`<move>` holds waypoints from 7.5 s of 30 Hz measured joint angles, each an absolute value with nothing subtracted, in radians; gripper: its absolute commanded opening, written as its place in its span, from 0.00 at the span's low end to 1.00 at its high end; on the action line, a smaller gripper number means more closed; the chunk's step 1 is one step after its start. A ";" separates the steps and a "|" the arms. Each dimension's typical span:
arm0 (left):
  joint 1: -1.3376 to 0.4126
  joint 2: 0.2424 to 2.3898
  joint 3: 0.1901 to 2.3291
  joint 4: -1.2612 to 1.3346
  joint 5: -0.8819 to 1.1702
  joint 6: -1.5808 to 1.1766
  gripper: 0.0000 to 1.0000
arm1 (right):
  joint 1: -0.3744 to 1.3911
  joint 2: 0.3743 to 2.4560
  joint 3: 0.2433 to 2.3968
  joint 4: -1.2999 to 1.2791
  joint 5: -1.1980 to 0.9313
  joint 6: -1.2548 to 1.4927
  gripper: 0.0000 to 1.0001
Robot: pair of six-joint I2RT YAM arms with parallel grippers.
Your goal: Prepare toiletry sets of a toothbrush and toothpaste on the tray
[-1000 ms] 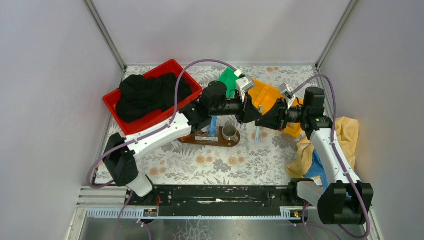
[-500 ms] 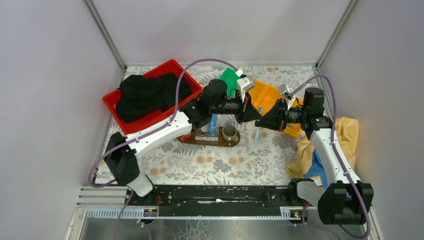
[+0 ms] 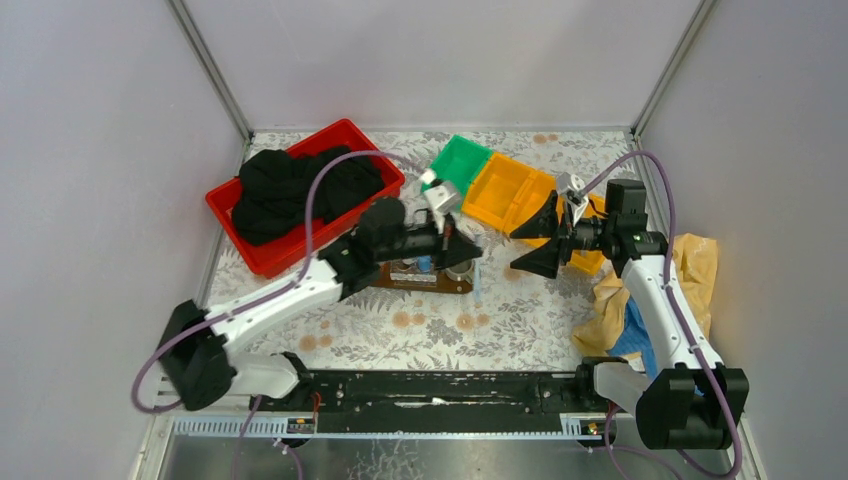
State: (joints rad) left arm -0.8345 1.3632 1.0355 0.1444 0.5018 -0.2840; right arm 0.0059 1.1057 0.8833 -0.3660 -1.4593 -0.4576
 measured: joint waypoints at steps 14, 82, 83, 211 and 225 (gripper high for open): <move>-0.816 0.761 0.601 0.242 -0.009 -0.212 0.00 | 0.006 1.123 0.919 -0.511 -1.375 -0.615 0.85; -0.783 0.804 0.192 0.777 -0.276 -0.168 0.00 | 0.006 1.159 0.933 -0.564 -1.326 -0.677 0.86; -0.783 0.812 0.192 0.783 -0.273 -0.166 0.00 | 0.006 1.159 0.933 -0.564 -1.326 -0.677 0.86; -0.783 0.984 0.052 1.077 -0.239 -0.020 0.50 | 0.006 1.174 0.934 -0.572 -1.326 -0.696 0.86; -0.783 0.727 0.051 0.864 -0.271 -0.086 0.84 | 0.006 1.174 0.934 -0.576 -1.325 -0.698 0.86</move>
State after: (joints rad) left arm -0.7826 0.7273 0.0513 0.8642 -0.2710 -0.0856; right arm 0.0059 1.1736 0.9340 -0.5758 -1.3251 -0.6979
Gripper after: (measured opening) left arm 0.775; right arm 0.861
